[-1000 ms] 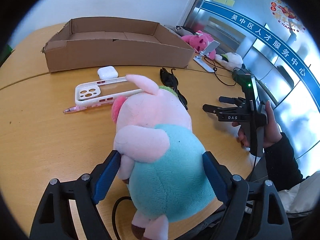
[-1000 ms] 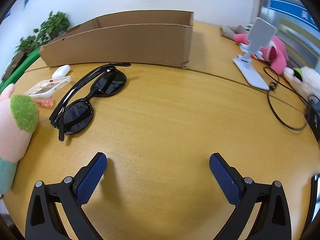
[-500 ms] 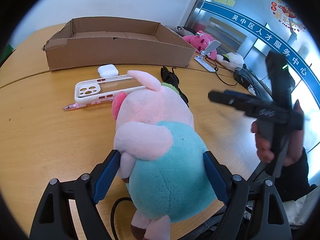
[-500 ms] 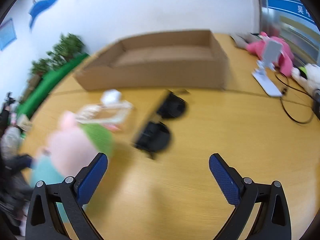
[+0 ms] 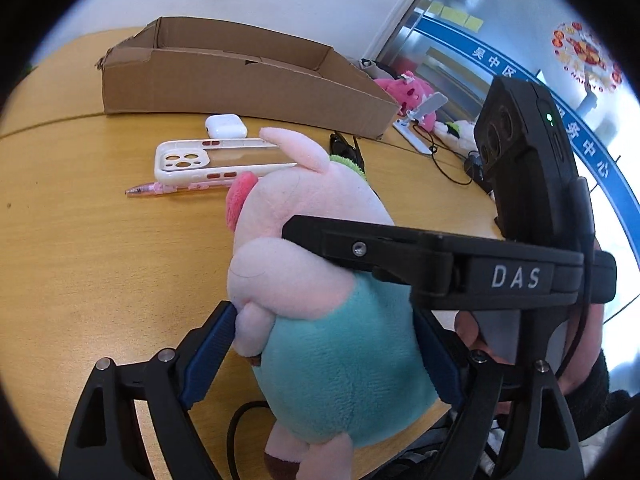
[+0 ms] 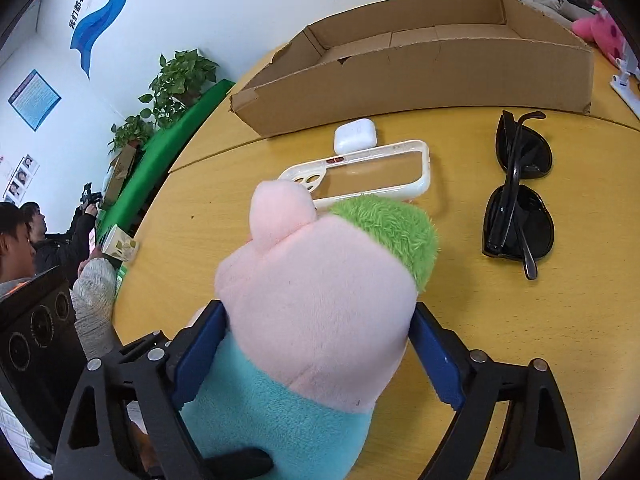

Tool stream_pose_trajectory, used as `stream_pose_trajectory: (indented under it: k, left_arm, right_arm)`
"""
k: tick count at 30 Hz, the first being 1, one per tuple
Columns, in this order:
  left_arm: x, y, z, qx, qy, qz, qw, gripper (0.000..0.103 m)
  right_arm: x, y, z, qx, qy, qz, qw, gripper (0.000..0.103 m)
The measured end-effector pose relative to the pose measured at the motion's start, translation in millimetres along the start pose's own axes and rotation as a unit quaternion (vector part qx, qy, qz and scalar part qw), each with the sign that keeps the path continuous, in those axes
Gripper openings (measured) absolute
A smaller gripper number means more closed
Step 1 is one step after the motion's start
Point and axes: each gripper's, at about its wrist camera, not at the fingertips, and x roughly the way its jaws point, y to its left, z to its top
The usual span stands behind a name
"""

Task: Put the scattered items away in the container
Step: 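Lift and carry the plush with both tools over the cardboard box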

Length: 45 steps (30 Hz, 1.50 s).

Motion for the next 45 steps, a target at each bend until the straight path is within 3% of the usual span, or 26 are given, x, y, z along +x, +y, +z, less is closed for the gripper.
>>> stream_pose_trajectory:
  k: [7, 14, 19, 25, 34, 45]
  left_arm:
    - [-14, 0, 1, -0.009, -0.008, -0.011, 0.9999, 0.071]
    - [-49, -24, 36, 0.035, -0.05, -0.014, 0.9981, 0.069]
    - [-72, -37, 100, 0.082, -0.107, -0.019, 0.9908, 0.069]
    - [-86, -22, 185, 0.098, -0.161, -0.014, 0.982, 0.069]
    - [-71, 46, 277, 0.076, -0.178, -0.001, 0.9811, 0.069]
    - [-31, 119, 324, 0.011, -0.127, 0.029, 0.9914, 0.069]
  right_arm:
    - [-9, 20, -1, -0.015, -0.014, -0.012, 1.0, 0.075]
    - [-57, 42, 22, -0.048, -0.074, -0.017, 0.996, 0.071]
    - [-103, 65, 81, -0.094, -0.14, -0.036, 0.985, 0.071]
    - [-121, 85, 173, -0.134, -0.175, -0.042, 0.975, 0.071]
    - [-65, 101, 294, -0.156, -0.154, -0.029, 0.975, 0.072]
    - [34, 85, 362, -0.128, -0.103, 0.009, 0.986, 0.072]
